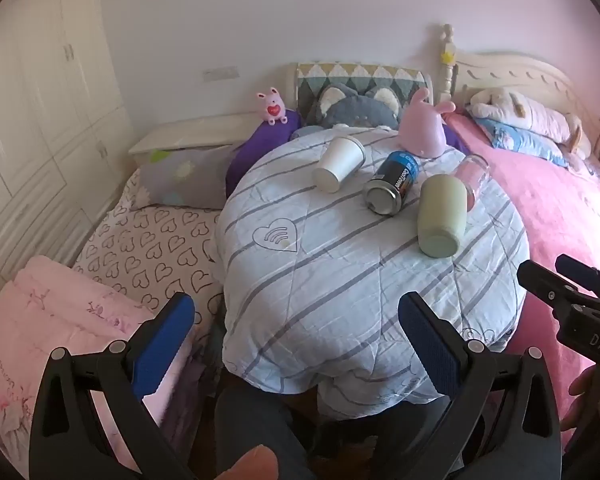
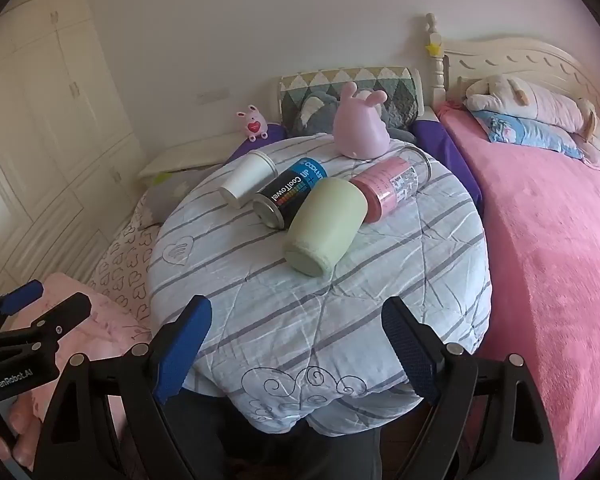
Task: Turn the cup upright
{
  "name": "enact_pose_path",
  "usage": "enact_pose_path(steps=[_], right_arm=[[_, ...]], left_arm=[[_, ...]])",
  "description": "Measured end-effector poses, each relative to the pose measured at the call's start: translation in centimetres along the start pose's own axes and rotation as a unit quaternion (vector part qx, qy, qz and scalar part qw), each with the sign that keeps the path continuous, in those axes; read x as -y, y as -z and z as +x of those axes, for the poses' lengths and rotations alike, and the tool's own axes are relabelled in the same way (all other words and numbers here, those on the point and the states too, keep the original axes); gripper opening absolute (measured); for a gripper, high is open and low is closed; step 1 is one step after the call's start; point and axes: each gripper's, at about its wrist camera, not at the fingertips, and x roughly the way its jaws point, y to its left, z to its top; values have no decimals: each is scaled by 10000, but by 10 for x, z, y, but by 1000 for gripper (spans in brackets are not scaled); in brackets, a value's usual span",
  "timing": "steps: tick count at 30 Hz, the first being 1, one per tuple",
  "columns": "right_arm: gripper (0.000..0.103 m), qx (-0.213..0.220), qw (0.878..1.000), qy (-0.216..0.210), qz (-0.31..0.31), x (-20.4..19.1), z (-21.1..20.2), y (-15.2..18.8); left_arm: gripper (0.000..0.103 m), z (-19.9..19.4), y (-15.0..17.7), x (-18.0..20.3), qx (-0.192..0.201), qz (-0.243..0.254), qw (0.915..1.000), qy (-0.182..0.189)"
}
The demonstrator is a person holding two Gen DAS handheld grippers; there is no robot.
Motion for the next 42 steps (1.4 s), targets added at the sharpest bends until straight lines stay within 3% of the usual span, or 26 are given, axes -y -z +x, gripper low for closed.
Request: enact_pose_path(steps=[7,25,42], right_arm=[[88,14,10000,8,20,-1,0,0],[88,307,9995,76,48,-5,-25,4],[88,328,9994,79,97,1,-29,5]], left_arm=[[103,1,-3,-5,-102,-30,9999,-104],[103,-18,-1,5,111,-2,9999,-130],[103,-19,-1,7,120,-1,9998,-128]])
